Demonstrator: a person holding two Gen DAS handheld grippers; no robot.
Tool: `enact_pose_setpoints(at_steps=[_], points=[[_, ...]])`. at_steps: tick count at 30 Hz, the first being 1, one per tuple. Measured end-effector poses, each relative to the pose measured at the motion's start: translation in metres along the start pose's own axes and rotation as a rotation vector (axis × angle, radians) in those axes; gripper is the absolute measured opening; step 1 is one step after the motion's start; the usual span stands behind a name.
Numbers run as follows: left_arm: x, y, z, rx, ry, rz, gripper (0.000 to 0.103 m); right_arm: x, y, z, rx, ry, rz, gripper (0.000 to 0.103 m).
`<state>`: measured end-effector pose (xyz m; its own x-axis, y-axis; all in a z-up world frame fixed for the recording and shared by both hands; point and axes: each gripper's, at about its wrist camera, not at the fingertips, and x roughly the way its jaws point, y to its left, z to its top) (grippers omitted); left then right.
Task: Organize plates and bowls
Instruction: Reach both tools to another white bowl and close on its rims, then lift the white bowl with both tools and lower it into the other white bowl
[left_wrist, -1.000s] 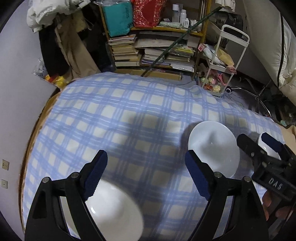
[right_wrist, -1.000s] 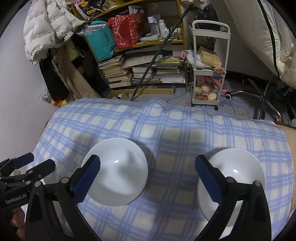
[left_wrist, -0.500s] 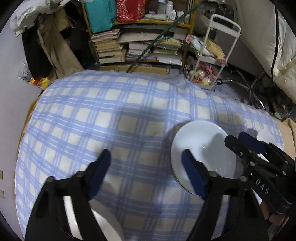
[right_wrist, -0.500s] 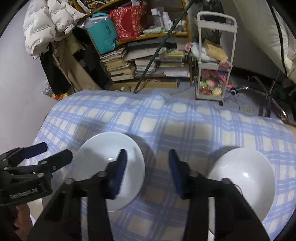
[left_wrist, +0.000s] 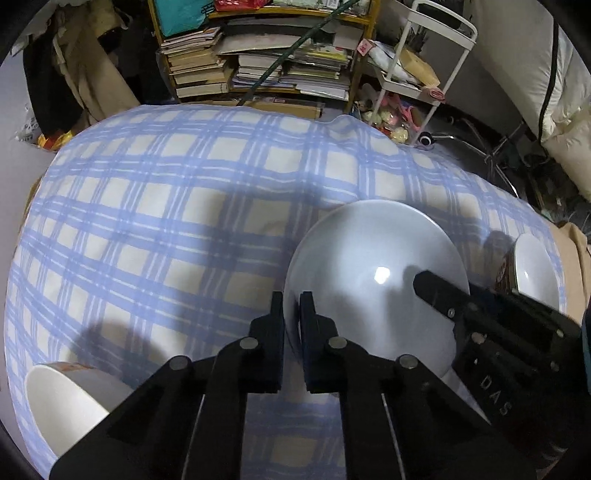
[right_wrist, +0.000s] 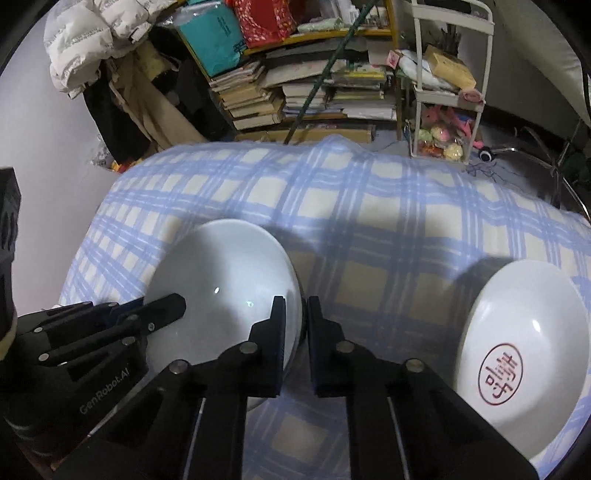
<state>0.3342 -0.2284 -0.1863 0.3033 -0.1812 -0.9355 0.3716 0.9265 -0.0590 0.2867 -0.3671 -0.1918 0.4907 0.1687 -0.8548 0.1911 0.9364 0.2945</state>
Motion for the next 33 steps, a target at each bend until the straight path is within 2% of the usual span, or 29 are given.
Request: enact_pose_setpoints(at_steps=[4,7,10,21,33], points=[[-0.007,0.000,-0.001,0.008,-0.004,-0.020,0.008,-0.004,-0.003,-0.004,0.039,-0.005,0.006,0.011],[-0.017,0.000,-0.004,0.023,-0.001,0.009,0.008,-0.010,0.000,-0.009,0.042,-0.020,0.004,0.010],[-0.028,0.007,-0.005,-0.003,0.001,0.014,0.008,-0.018,0.009,-0.014,0.033,-0.030,0.013,0.010],[-0.087,0.035,-0.024,-0.027,-0.043,0.061,0.008,-0.054,0.053,-0.026,-0.016,-0.095,0.076,0.010],[-0.145,0.078,-0.068,-0.074,-0.093,0.139,0.009,-0.090,0.123,-0.046,-0.137,-0.145,0.131,0.010]])
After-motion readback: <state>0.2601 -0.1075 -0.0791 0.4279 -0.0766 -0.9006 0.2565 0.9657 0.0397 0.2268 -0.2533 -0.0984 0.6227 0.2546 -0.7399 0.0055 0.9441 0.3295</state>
